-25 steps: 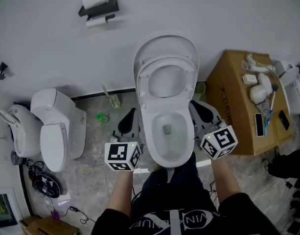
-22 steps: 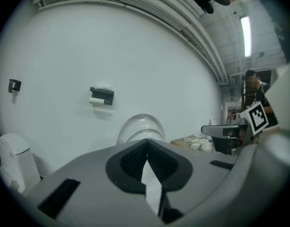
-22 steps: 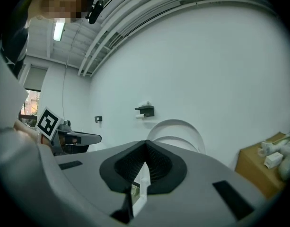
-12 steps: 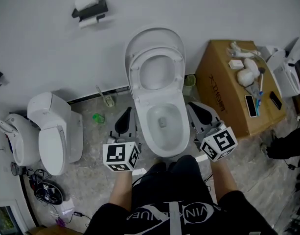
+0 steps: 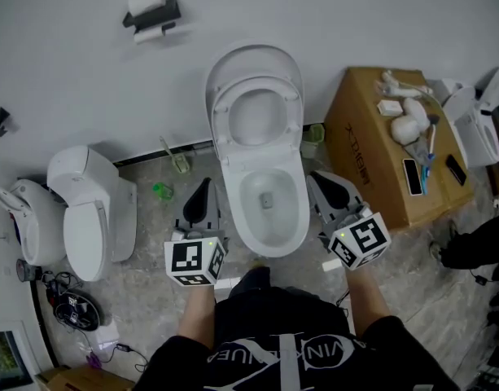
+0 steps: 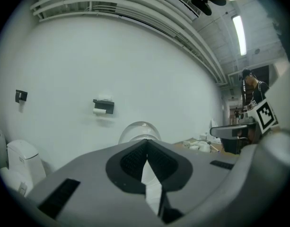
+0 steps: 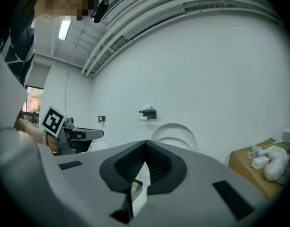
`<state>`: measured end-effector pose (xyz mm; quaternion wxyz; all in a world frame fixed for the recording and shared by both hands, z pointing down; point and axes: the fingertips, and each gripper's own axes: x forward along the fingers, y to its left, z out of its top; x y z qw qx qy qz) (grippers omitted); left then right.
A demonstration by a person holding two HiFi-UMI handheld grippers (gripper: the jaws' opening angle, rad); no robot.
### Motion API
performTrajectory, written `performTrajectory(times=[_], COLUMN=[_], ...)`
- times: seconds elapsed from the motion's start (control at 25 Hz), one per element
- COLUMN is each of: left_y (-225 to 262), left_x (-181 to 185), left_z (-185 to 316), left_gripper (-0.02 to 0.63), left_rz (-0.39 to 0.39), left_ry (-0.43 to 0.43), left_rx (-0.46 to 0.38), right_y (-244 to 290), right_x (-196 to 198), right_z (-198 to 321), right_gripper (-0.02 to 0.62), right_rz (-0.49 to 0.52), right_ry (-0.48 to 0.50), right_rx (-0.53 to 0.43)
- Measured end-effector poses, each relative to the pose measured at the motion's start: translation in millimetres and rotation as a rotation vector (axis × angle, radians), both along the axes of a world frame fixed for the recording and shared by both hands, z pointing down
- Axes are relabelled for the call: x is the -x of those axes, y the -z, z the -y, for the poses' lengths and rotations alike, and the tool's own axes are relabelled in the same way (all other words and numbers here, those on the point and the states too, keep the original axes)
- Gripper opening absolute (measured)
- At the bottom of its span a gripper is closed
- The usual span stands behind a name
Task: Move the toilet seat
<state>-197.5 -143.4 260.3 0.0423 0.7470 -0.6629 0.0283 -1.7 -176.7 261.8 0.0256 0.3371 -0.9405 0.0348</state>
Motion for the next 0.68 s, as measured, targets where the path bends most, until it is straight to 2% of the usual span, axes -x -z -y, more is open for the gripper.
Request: performTrajectory(times=[0.16,0.36,0.52,0.68], left_y=[4,8,9,5], left_x=[-7,-16,-26,-38], left_z=[-12,-30,-42,-52], left_gripper=[0.003,0.003,0.003,0.003], left_rz=[0.019,0.015,0.01,0.013], left_ry=[0.017,0.042,0.047,0.055], left_rx=[0.002,0.002,0.005,0.01], right_y=[5,13,14,12], right_x=[-5,-16,-20,-28], right_z=[-8,-23,-36,-46], right_gripper=[0.011,0.011,0.011,0.011], right_rz=[-0.001,0.049,0.006,0.019], right_ry=[0.028,0.056,0.084,0.101], right_rx=[0.0,0.013,-0.013,-0.005])
